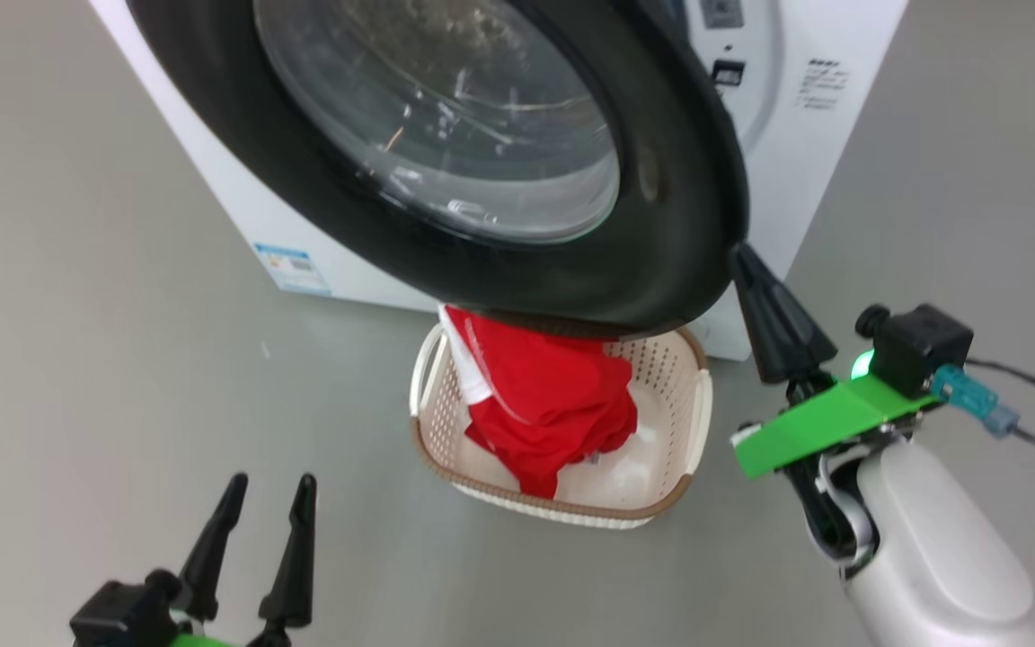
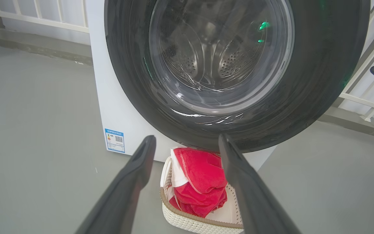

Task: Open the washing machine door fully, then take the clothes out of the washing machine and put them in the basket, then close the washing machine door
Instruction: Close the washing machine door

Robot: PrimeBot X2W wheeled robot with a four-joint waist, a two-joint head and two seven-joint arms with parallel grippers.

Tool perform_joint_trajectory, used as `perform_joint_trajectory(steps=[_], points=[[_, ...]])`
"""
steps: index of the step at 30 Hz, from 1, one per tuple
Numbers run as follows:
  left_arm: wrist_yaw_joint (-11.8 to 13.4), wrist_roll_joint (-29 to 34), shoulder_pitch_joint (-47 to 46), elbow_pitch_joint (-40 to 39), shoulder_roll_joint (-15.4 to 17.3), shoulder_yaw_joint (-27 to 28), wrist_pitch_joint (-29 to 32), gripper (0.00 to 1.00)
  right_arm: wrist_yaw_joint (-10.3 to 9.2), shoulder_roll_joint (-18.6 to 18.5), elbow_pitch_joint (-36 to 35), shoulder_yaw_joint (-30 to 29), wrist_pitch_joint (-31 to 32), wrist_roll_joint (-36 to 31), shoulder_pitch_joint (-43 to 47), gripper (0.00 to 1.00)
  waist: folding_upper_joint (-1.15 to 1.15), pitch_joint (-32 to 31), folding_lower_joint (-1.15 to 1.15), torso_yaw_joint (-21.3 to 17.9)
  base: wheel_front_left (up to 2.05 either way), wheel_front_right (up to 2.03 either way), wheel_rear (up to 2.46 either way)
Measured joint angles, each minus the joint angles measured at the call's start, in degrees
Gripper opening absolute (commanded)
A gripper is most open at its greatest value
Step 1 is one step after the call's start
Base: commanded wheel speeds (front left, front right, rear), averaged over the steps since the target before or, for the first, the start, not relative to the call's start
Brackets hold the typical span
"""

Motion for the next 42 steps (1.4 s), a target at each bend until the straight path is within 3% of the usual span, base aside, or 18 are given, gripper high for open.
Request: perform_joint_trajectory(steps=[16,42], points=[[0.0,-2.5,-6.3,-0.1,-1.3,-1.3,0.0,1.00,0.10,-0.1,3.6,-3.4,0.0,-2.0,-10.7,0.00,0.00,7.8,0.00,2.6,0.00,0.00,0.00],[0.0,-4.1,-10.4,-0.2,-2.5,-5.1,0.0,1.00,0.42,0.1,3.4,-16.7,0.0,-8.3,-19.9,0.00,0.00,14.1,0.00,7.9,0.00,0.00,0.00]])
